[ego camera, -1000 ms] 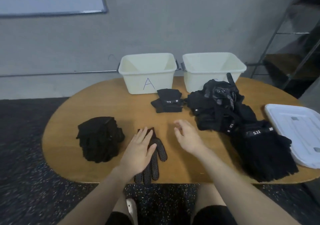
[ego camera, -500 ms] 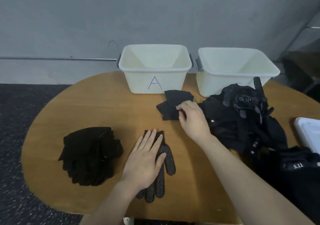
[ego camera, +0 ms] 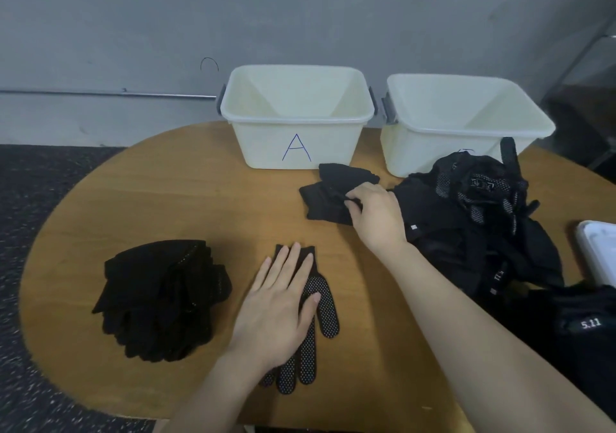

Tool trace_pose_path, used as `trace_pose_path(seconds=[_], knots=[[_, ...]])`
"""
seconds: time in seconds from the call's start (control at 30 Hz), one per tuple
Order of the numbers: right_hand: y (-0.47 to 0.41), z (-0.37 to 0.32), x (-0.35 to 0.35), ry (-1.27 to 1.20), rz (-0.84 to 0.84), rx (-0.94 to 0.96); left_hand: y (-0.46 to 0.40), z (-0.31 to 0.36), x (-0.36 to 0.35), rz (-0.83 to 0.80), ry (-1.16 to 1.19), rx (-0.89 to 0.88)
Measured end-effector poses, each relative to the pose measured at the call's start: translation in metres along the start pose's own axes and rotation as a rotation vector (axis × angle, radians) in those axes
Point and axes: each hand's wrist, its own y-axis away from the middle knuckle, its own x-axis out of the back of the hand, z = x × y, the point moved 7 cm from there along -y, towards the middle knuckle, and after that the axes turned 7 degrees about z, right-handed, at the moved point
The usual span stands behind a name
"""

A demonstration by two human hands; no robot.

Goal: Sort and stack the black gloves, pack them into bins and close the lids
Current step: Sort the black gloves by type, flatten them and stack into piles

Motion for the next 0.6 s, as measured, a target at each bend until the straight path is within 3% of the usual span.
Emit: trace_pose_path(seconds=[0.23,0.43,0.6], knots=[[0.019,-0.022,0.040,-0.176,0.045,-0.002,0.000,-0.001,0.002,-0.045,0.060,0.016],[0.034,-0.037,0.094,-0.314,0.018,-0.066,-0.009,0.014,0.050,0.136,0.332,0.084],[0.055,-0.052,0.129,-0.423,-0.152,-0.097,-0.020,0.037,0.102,0.287,0.511,0.041]])
